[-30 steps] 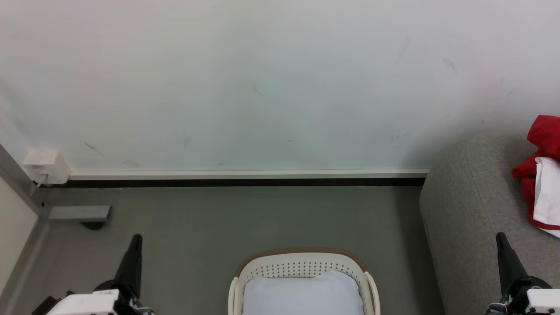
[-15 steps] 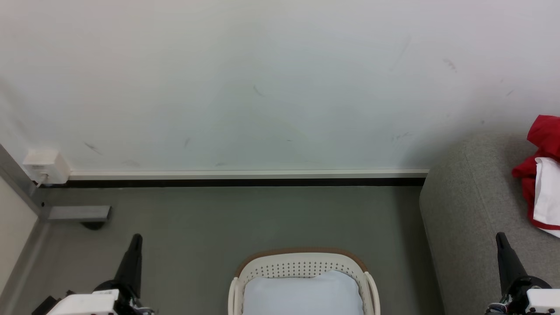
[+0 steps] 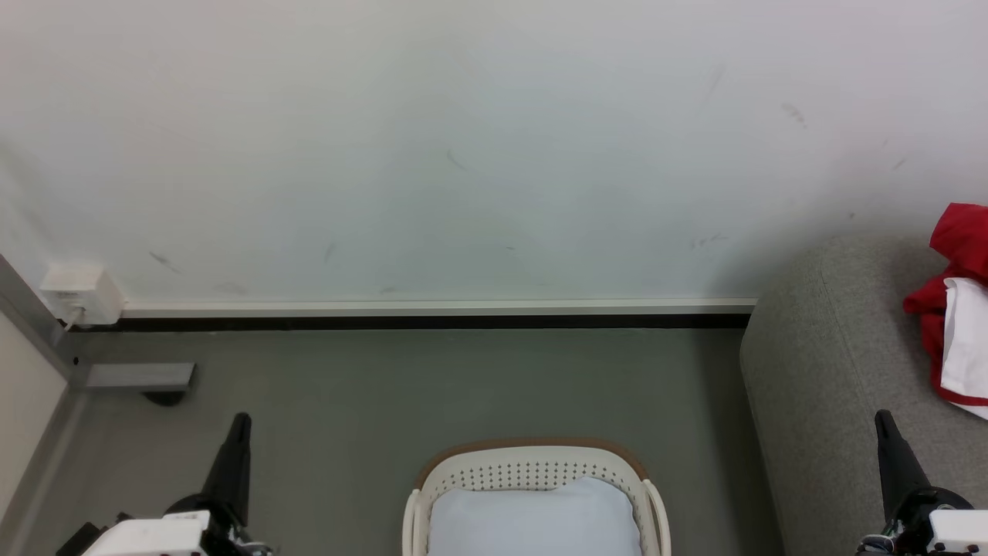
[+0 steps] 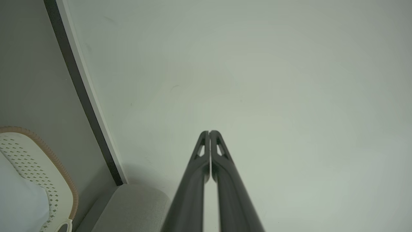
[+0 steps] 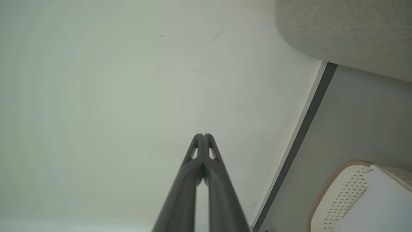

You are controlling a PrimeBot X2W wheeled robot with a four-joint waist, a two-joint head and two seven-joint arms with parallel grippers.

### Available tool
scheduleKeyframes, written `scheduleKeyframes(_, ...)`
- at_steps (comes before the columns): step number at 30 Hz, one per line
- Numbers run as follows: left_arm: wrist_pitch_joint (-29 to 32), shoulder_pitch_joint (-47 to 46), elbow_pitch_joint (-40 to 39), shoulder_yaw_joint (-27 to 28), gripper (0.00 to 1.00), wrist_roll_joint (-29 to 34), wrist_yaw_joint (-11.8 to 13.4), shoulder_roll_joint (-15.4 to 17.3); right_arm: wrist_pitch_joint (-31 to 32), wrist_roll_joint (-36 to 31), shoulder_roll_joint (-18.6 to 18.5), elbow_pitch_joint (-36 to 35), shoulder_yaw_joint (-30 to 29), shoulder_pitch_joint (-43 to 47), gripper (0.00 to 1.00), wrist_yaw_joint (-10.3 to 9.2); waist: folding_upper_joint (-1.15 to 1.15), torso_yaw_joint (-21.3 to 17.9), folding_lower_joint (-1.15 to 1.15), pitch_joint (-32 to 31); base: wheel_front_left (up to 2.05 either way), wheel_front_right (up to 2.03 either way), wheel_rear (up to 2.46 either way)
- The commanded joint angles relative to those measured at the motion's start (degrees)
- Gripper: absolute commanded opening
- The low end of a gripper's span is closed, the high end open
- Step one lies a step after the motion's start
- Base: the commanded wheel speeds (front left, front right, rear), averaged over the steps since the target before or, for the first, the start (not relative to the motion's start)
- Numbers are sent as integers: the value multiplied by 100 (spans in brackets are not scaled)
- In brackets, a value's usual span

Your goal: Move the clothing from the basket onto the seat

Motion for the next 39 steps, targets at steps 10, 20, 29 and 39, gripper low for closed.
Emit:
scheduleKeyframes(10,21,-51,-17,7,0,-80,-22,14,17,7,-45,-29,-20,-68,0,-13,0,0,0,0,0,0,0)
scheduleKeyframes(20,21,-50,-17,7,0,-80,-22,14,17,7,-45,-29,-20,-68,0,-13,0,0,0,0,0,0,0)
scheduleKeyframes(29,21,-50,-17,7,0,-80,-22,14,17,7,-45,-29,-20,-68,0,-13,0,0,0,0,0,0,0)
scheduleKeyframes(39,21,-50,-18,7,0,-80,-22,14,17,7,-45,-29,-20,-68,0,-13,0,0,0,0,0,0,0)
